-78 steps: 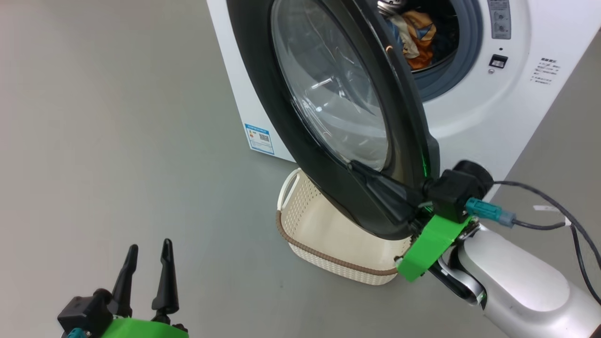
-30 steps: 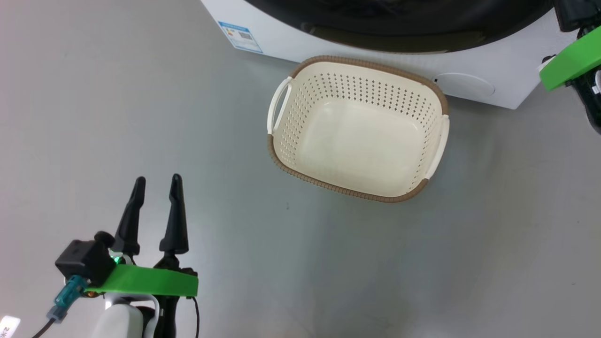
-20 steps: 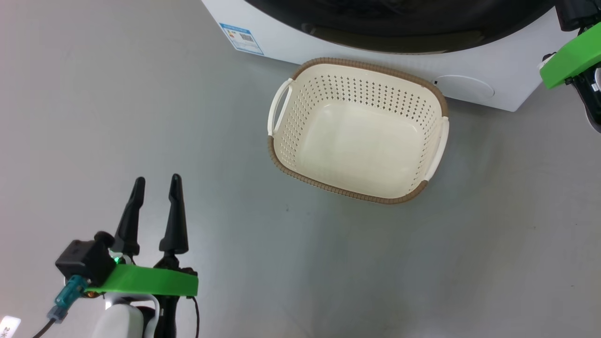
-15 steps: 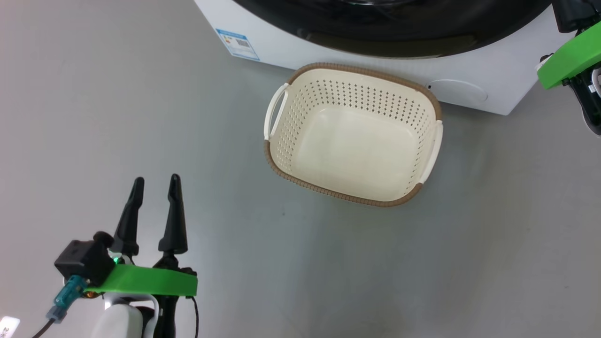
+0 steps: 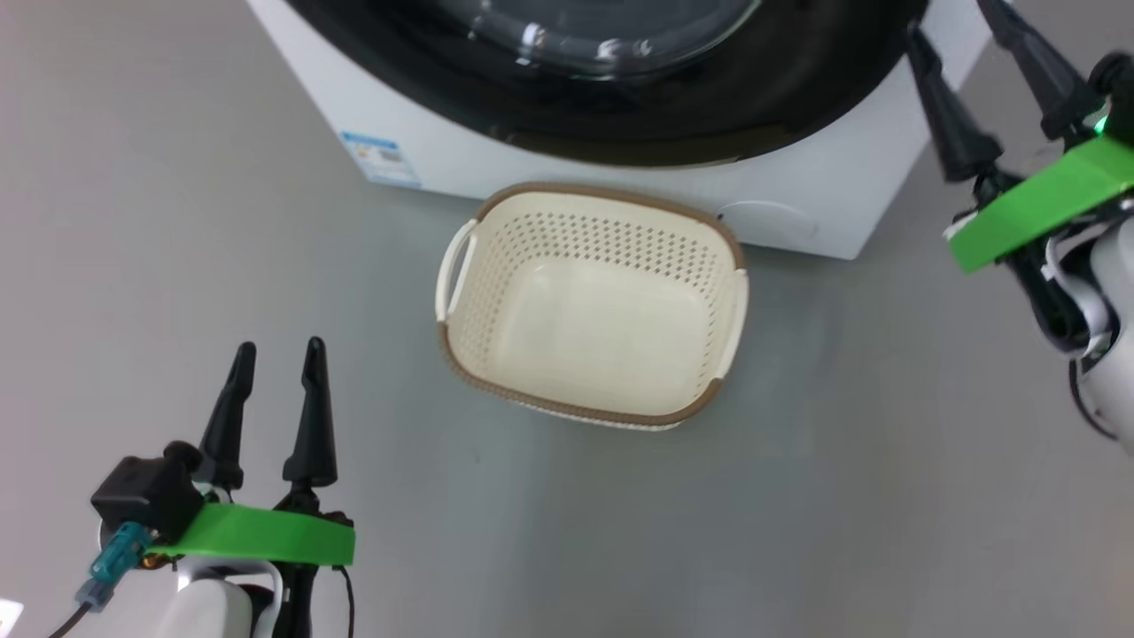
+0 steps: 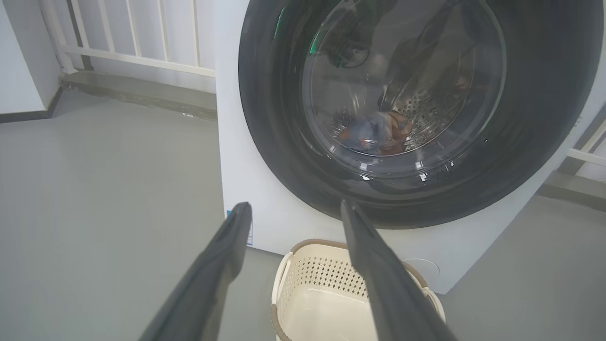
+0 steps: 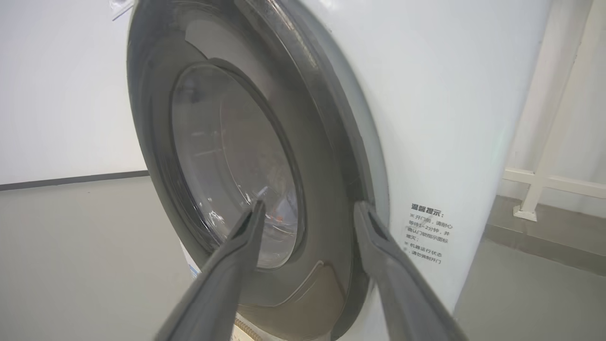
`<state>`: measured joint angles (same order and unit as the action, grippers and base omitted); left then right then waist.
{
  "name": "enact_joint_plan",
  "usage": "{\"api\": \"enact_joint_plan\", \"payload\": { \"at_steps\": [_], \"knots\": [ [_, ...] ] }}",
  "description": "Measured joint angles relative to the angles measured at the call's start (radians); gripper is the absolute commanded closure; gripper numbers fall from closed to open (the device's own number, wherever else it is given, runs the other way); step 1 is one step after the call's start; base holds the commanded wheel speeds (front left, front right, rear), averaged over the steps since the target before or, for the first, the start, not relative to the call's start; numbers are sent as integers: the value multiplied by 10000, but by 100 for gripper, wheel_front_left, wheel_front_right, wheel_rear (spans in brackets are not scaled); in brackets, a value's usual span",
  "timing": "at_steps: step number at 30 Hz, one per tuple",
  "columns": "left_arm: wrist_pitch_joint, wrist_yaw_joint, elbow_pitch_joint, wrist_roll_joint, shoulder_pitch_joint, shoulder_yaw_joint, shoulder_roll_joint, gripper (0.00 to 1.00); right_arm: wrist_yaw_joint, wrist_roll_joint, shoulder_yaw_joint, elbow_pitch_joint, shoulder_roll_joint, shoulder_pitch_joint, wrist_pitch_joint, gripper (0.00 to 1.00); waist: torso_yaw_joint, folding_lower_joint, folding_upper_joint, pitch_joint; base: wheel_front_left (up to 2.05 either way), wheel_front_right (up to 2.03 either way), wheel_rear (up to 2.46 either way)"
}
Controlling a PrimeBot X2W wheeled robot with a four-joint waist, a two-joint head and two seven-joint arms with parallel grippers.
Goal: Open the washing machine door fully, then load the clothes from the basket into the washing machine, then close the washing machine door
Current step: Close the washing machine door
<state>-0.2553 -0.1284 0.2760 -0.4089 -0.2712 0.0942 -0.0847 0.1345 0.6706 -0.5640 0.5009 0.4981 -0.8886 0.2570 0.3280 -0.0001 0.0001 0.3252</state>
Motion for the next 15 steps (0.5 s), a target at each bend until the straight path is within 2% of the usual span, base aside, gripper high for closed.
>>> {"api": "enact_joint_plan", "payload": {
  "at_steps": [15],
  "knots": [
    [0,0,201,27,482,13,-573,0,-10,-426,911,-1413,-570,2668,-2,0,-2037,-1,0,-1388,0,0,0]
  ]
}}
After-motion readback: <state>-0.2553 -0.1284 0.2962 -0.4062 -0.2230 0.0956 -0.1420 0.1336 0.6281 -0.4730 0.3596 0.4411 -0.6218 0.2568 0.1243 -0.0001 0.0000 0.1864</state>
